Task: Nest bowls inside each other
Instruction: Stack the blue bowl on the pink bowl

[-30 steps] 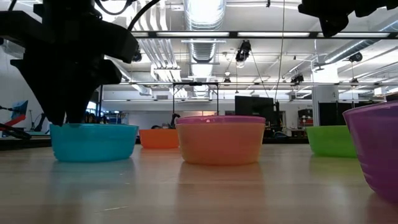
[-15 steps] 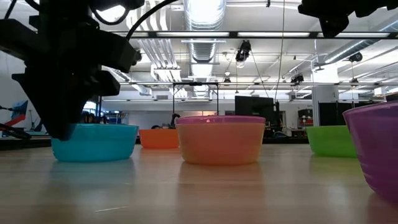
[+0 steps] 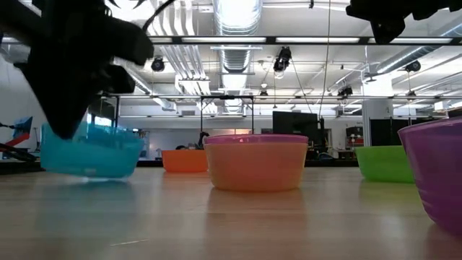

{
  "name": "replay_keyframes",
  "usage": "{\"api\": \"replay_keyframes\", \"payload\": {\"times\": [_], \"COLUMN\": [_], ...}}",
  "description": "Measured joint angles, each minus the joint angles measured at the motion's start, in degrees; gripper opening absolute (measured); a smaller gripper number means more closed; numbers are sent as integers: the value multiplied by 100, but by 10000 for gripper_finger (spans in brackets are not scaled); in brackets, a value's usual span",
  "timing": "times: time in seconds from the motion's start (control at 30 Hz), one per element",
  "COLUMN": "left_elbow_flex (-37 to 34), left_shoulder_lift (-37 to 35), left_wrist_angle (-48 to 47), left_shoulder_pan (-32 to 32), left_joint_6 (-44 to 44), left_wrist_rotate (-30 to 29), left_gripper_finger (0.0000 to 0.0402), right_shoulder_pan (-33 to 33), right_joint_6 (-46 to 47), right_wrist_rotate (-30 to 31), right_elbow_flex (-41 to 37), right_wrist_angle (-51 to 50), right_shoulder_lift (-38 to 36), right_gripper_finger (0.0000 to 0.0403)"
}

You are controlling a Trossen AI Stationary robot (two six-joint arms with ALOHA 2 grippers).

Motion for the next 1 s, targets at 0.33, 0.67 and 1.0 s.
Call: {"api": "replay_keyframes", "payload": {"times": [0.33,0.67,1.0], "left_elbow_flex": [441,939,2233], "left_shoulder_lift": [-805,-338,731], "left_wrist_angle": [177,2064,956], "left_shoulder_pan": [-239,-323,-328], "left_joint_6": [398,2447,4044], "left_wrist_rotate": [-1593,-2123,-2047], "left_gripper_finger": [0,0,0], "right_shoulder_pan": [-4,-2,-4], "right_joint_6": [-75,-155,665], "right_wrist_rotate": [-244,-509,-512], "right_elbow_flex": [-87,-116,-98], "right_wrist_angle": [-58,-80,-1148], "right_shoulder_lift": [0,-11,-13], "right_gripper_finger": [59,57,57]}}
